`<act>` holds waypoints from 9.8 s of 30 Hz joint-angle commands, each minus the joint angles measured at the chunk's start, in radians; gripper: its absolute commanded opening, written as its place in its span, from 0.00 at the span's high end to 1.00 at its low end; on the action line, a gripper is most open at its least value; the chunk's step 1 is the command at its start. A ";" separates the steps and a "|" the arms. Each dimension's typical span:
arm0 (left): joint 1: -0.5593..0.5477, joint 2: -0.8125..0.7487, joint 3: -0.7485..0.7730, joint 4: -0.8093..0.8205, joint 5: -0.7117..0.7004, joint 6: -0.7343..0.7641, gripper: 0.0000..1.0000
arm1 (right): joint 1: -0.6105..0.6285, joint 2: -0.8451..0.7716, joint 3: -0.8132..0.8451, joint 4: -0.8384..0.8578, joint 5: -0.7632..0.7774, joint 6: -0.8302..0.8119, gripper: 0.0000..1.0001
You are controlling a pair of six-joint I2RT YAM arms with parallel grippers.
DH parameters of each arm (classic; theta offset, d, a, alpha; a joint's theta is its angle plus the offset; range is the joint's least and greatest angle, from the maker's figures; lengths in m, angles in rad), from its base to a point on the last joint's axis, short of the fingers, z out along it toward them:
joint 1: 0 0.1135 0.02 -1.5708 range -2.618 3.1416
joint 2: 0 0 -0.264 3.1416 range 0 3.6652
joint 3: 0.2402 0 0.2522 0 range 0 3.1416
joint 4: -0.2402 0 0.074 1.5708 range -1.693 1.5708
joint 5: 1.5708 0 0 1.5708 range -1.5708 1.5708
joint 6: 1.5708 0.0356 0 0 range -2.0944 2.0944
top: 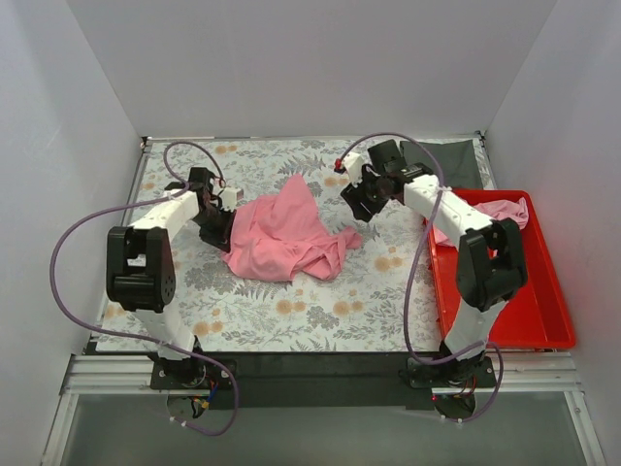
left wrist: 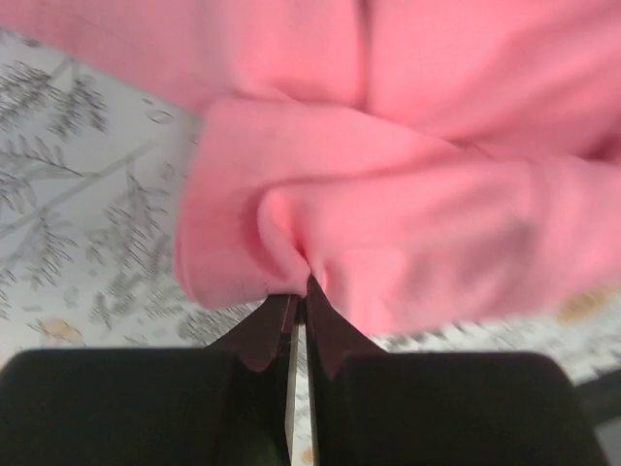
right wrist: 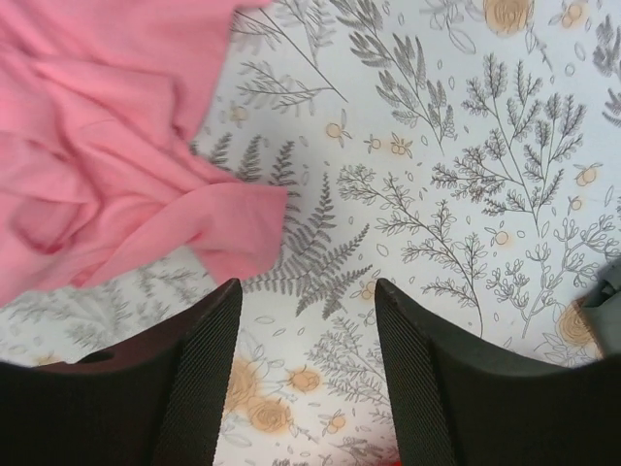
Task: Fold and stack the t-shirts
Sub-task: Flatten the tshirt out, then fold the tshirt
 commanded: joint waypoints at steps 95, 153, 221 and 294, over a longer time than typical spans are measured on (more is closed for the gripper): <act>0.022 -0.241 0.140 -0.042 0.537 -0.288 0.38 | 0.113 -0.187 -0.355 0.173 -0.427 0.958 0.35; 0.010 0.238 0.175 0.225 -0.109 -0.105 0.51 | -0.068 -0.414 -0.449 -0.066 -0.457 0.414 0.99; 0.418 -0.756 0.378 0.340 -0.051 -0.240 1.00 | -0.295 -0.663 0.215 0.424 -0.136 -0.151 0.99; 0.536 0.062 0.178 0.312 0.320 0.085 0.68 | 0.116 -0.402 -0.423 0.265 -0.002 -0.193 0.52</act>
